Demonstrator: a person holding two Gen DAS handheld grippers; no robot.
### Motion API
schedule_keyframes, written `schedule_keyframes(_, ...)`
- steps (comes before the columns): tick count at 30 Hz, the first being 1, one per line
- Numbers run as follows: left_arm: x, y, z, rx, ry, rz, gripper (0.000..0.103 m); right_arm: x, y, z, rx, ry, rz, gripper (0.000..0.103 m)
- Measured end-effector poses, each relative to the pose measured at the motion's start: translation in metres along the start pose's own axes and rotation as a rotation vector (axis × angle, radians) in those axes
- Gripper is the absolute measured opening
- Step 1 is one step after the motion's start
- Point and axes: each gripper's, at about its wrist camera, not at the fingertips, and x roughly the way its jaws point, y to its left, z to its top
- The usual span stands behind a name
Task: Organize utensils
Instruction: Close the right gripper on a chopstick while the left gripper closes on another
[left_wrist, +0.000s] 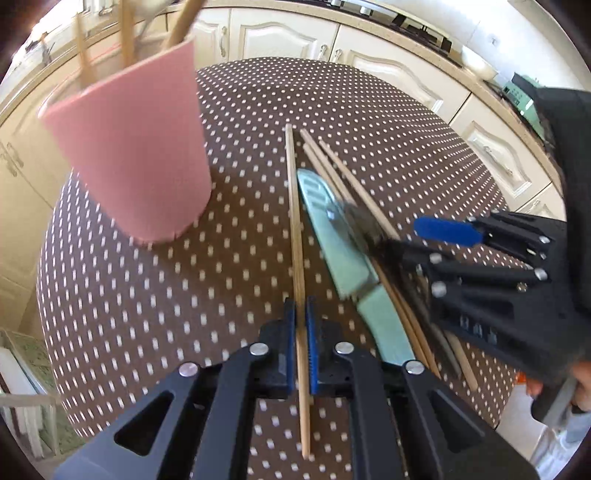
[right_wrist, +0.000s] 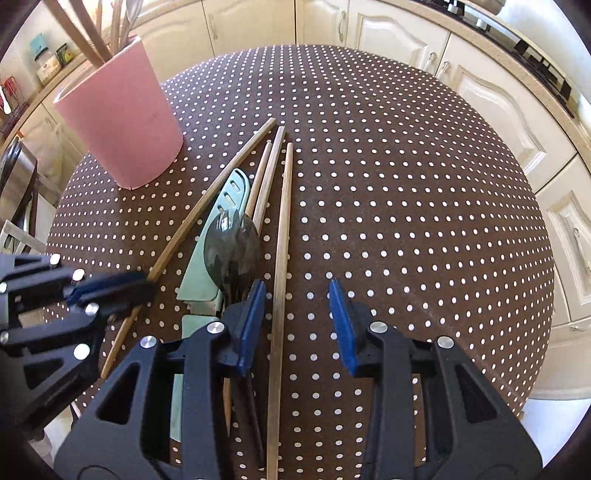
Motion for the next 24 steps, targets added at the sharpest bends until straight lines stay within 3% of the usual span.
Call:
schedule_keyframes(9, 0.019, 0.000, 0.049, -0.004, 0.035, 0.036, 0.017, 0.017, 0.001, 0.032, -0.014, 0.086, -0.003, 0.034)
schedule_keyframes(12, 0.025, -0.005, 0.061, 0.023, 0.029, 0.060, 0.014, 0.022, 0.002, 0.042, -0.020, 0.097, -0.011, 0.026)
schedule_keyframes(14, 0.031, -0.008, 0.065, 0.031, 0.015, 0.072, 0.006, 0.025, 0.004, 0.048, -0.027, 0.096, -0.002, 0.010)
schedule_keyframes(15, 0.032, -0.012, 0.068, 0.025, 0.008, 0.065, 0.006, 0.026, 0.005, 0.049, -0.028, 0.094, 0.002, 0.008)
schedule_keyframes(20, 0.020, 0.000, 0.049, -0.003, -0.047, 0.034, 0.005, 0.023, 0.009, 0.038, -0.010, 0.034, 0.009, 0.006)
schedule_keyframes(24, -0.007, 0.006, 0.023, -0.021, -0.155, -0.003, 0.005, 0.002, 0.008, 0.023, 0.007, -0.060, 0.010, 0.006)
